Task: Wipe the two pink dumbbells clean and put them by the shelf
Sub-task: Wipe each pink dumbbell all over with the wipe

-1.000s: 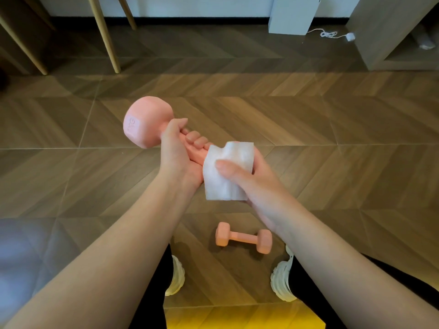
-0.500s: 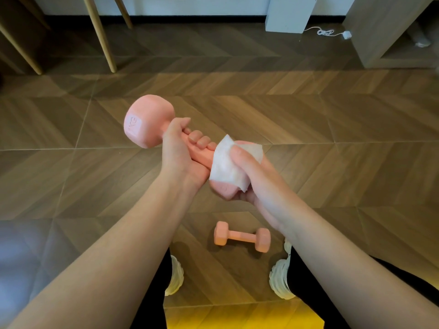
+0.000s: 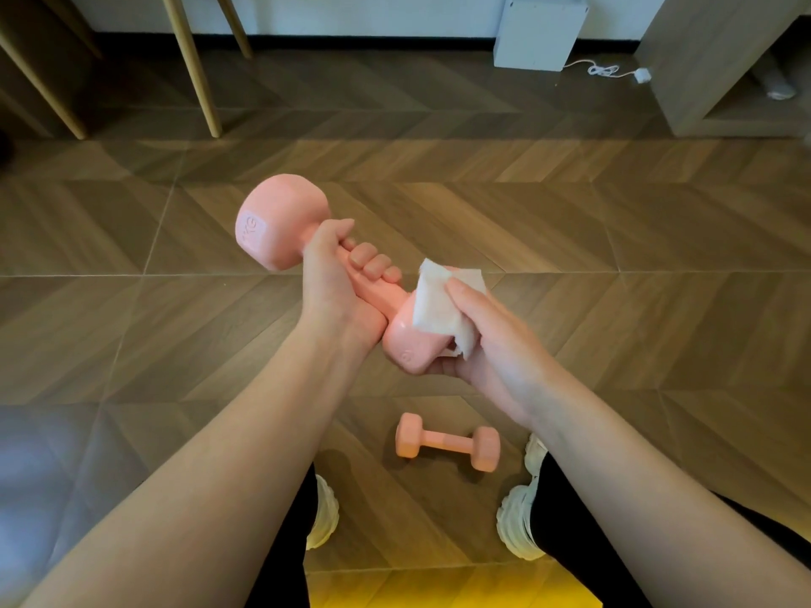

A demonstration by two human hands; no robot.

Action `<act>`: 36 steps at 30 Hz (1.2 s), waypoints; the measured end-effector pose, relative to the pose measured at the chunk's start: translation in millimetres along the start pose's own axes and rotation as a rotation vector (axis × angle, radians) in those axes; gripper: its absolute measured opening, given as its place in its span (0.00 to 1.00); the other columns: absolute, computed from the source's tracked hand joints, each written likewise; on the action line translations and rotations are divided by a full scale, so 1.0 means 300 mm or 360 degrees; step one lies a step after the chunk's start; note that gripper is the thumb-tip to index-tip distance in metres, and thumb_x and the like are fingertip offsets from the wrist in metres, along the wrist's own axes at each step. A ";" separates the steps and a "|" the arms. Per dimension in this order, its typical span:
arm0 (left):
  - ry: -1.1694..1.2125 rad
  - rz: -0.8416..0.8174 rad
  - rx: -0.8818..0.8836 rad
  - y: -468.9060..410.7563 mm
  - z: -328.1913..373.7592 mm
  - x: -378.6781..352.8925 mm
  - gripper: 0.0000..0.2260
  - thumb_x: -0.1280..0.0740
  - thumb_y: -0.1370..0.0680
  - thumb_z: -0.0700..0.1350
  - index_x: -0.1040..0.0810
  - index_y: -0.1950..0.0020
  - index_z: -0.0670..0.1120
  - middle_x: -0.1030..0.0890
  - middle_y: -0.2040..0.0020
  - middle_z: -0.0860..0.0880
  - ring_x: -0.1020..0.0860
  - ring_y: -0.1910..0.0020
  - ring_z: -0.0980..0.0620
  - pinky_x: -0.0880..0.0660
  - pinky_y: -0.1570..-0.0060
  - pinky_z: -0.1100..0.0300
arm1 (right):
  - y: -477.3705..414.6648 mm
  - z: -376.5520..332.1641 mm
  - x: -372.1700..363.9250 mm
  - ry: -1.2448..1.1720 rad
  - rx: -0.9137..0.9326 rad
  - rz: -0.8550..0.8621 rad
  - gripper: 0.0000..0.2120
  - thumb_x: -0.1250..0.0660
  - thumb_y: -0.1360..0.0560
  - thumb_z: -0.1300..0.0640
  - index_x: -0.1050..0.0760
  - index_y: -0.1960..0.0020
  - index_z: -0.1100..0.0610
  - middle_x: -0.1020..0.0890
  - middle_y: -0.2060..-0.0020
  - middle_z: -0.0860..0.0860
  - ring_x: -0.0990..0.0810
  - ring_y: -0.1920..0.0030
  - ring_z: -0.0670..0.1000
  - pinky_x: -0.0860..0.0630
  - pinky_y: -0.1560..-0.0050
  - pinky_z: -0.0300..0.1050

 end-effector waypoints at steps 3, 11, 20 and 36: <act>0.0010 -0.0052 -0.0005 0.007 0.001 -0.010 0.15 0.40 0.22 0.43 0.39 0.67 0.49 0.43 0.75 0.54 0.43 0.78 0.55 0.40 0.76 0.62 | 0.016 0.044 -0.031 -0.0150 -0.0204 -0.0232 0.21 0.34 0.24 0.44 0.28 0.35 0.53 0.19 0.49 0.56 0.18 0.49 0.56 0.18 0.53 0.54; 0.0037 0.0042 0.0003 0.004 -0.009 0.004 0.14 0.34 0.22 0.43 0.37 0.64 0.48 0.37 0.74 0.53 0.36 0.77 0.56 0.35 0.72 0.63 | 0.002 0.021 -0.015 0.0076 -0.0070 -0.0124 0.31 0.28 0.32 0.49 0.32 0.32 0.51 0.20 0.39 0.54 0.18 0.44 0.56 0.17 0.49 0.56; 0.0038 0.0011 -0.0027 -0.003 -0.002 -0.009 0.14 0.38 0.22 0.42 0.40 0.64 0.48 0.41 0.76 0.53 0.41 0.79 0.55 0.39 0.76 0.63 | 0.006 -0.017 -0.006 0.0117 0.0014 -0.0073 0.14 0.38 0.20 0.47 0.27 0.38 0.52 0.17 0.48 0.55 0.19 0.50 0.52 0.21 0.52 0.54; -0.0007 -0.0027 0.0005 -0.006 -0.020 -0.008 0.15 0.39 0.22 0.42 0.40 0.65 0.48 0.42 0.76 0.54 0.43 0.79 0.55 0.40 0.77 0.63 | 0.012 0.008 -0.010 -0.0044 -0.0120 -0.0239 0.16 0.33 0.24 0.50 0.26 0.38 0.54 0.17 0.52 0.53 0.18 0.53 0.51 0.18 0.55 0.51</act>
Point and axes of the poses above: each hand's wrist, its own y-axis away from the middle knuckle, its own x-axis out of the back of the hand, z = x × y, the point moved 10 cm from there along -y, towards the middle knuckle
